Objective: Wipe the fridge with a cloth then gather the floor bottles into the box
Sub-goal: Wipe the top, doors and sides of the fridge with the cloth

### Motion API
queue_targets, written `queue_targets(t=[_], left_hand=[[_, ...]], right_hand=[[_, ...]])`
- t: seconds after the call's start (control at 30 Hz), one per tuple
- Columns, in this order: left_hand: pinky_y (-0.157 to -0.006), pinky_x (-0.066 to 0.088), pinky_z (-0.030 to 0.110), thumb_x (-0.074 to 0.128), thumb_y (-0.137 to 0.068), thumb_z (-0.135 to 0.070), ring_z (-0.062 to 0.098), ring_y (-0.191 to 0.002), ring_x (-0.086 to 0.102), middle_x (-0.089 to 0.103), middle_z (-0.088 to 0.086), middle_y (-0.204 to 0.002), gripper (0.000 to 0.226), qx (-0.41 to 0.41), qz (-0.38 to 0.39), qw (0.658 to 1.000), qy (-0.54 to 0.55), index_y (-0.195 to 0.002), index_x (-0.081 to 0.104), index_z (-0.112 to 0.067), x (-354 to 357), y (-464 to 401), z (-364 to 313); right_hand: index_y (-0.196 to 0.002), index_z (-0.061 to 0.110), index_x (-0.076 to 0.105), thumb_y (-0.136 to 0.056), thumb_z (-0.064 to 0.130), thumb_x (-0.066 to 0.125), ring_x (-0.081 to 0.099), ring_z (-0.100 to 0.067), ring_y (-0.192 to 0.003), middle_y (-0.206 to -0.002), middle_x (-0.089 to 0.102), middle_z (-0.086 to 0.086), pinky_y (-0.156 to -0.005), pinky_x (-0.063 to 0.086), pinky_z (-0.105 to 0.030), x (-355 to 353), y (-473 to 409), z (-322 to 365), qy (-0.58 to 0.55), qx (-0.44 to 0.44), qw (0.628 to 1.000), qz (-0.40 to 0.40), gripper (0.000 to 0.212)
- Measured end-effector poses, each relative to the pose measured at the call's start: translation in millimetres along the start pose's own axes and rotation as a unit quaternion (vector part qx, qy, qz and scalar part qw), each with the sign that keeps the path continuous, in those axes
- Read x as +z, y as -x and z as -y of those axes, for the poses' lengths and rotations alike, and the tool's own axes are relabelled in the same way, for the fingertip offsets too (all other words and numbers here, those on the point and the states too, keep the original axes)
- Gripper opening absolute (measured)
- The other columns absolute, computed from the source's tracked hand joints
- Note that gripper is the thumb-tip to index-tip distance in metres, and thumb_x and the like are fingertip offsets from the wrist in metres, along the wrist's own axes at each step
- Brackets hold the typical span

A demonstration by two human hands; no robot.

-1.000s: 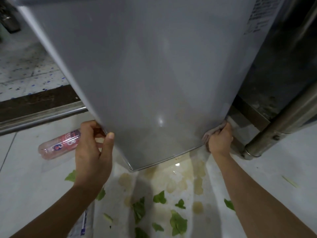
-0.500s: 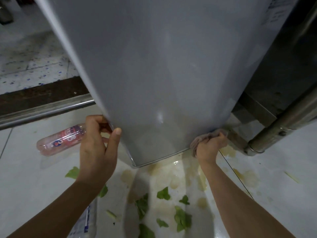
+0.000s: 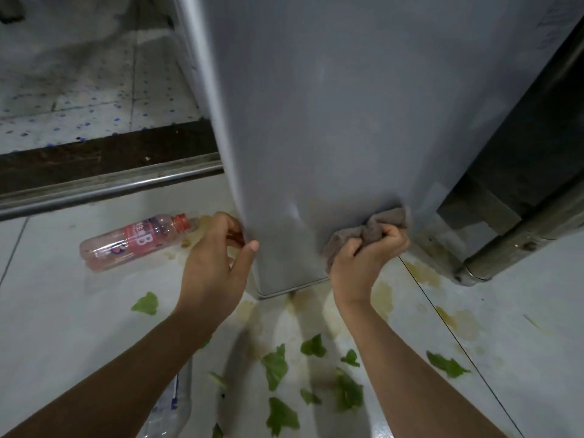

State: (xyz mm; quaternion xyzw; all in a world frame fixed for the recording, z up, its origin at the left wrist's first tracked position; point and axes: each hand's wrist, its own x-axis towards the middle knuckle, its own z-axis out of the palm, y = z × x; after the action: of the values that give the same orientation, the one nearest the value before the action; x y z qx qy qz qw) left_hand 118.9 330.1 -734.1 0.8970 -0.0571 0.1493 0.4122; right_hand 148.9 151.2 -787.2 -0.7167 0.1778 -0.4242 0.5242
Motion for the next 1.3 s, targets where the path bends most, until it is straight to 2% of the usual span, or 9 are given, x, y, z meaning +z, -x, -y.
queue_targets(t=[0.17,0.27,0.43,0.67,0.83,0.93,1.03,1.17,1.3], left_hand=[[-0.070,0.050,0.030,0.057,-0.088,-0.031,0.005,-0.080,0.056,0.053,-0.018,-0.084,0.015,-0.009,0.018,1.000,-0.009,-0.091,0.043,-0.026,-2,-2,3],[-0.069,0.049,0.030,0.059,-0.088,-0.027,0.013,-0.081,0.059,0.057,-0.007,-0.084,0.016,0.003,0.033,0.999,-0.007,-0.089,0.045,-0.020,-7,-4,1],[-0.077,0.054,0.028,0.065,-0.085,-0.022,0.006,-0.082,0.063,0.063,-0.006,-0.084,0.014,-0.031,0.071,0.996,0.048,-0.084,0.052,-0.017,-18,-10,0],[-0.085,0.055,0.039,0.064,-0.085,-0.022,0.010,-0.086,0.066,0.067,-0.007,-0.085,0.007,-0.041,0.101,0.989,0.096,-0.084,0.058,-0.019,-22,-15,11],[-0.084,0.055,0.037,0.064,-0.085,-0.022,0.010,-0.084,0.066,0.067,-0.007,-0.085,0.007,-0.033,0.099,0.989,0.102,-0.083,0.059,-0.019,-21,-15,11],[-0.083,0.055,0.038,0.065,-0.085,-0.020,0.013,-0.082,0.066,0.068,-0.003,-0.084,0.007,-0.033,0.101,0.989,0.105,-0.082,0.060,-0.016,-23,-17,11],[-0.082,0.055,0.040,0.066,-0.085,-0.018,0.017,-0.082,0.067,0.068,0.001,-0.082,0.007,-0.029,0.115,0.987,0.104,-0.082,0.061,-0.014,-25,-20,11],[-0.086,0.053,0.033,0.059,-0.089,-0.017,0.009,-0.083,0.066,0.070,-0.003,-0.082,0.009,-0.010,0.138,0.986,0.098,-0.083,0.066,-0.018,-30,-25,16],[-0.093,0.050,0.032,0.057,-0.091,-0.019,0.004,-0.092,0.065,0.071,-0.008,-0.091,0.013,0.002,0.159,0.984,0.086,-0.093,0.070,-0.021,-35,-24,22]], right_hand=[[-0.102,0.016,0.032,-0.085,-0.005,0.041,0.041,-0.028,-0.098,-0.108,0.034,-0.009,-0.092,0.041,-0.031,-2,13,-27,0.084,0.142,0.986,0.032,0.029],[-0.086,0.014,0.028,-0.089,-0.013,0.027,0.032,-0.017,-0.087,-0.092,0.031,0.000,-0.070,0.044,-0.013,-3,2,-18,0.105,0.186,0.977,0.007,0.028],[-0.096,0.002,0.036,-0.072,-0.018,0.046,0.034,-0.006,-0.090,-0.110,0.031,-0.016,-0.087,0.034,-0.004,-2,16,27,0.061,0.006,0.996,0.061,0.033],[-0.096,-0.004,0.034,-0.071,-0.019,0.038,0.033,-0.023,-0.100,-0.111,0.029,-0.023,-0.098,0.030,-0.015,15,49,14,0.077,0.019,0.996,0.052,0.030],[-0.095,0.004,0.032,-0.077,-0.020,0.043,0.039,-0.026,-0.090,-0.105,0.029,-0.011,-0.082,0.033,-0.015,3,58,-17,0.118,0.164,0.967,0.153,0.032],[-0.097,0.000,0.044,-0.078,-0.015,0.051,0.052,-0.029,-0.093,-0.110,0.039,-0.016,-0.082,0.046,-0.029,1,62,3,0.058,0.102,0.981,0.153,0.026],[-0.096,0.010,0.041,-0.076,0.000,0.060,0.045,0.003,-0.090,-0.107,0.036,-0.006,-0.079,0.046,-0.016,13,72,37,0.004,0.013,0.995,0.096,0.030],[-0.092,0.000,0.040,-0.068,-0.004,0.055,0.032,-0.009,-0.081,-0.101,0.031,-0.011,-0.075,0.033,0.000,24,85,33,0.040,-0.061,0.994,0.081,0.028],[-0.086,-0.006,0.038,-0.067,-0.016,0.056,0.024,-0.010,-0.078,-0.099,0.028,-0.014,-0.068,0.031,-0.014,20,100,7,0.107,-0.040,0.985,0.130,0.029]])
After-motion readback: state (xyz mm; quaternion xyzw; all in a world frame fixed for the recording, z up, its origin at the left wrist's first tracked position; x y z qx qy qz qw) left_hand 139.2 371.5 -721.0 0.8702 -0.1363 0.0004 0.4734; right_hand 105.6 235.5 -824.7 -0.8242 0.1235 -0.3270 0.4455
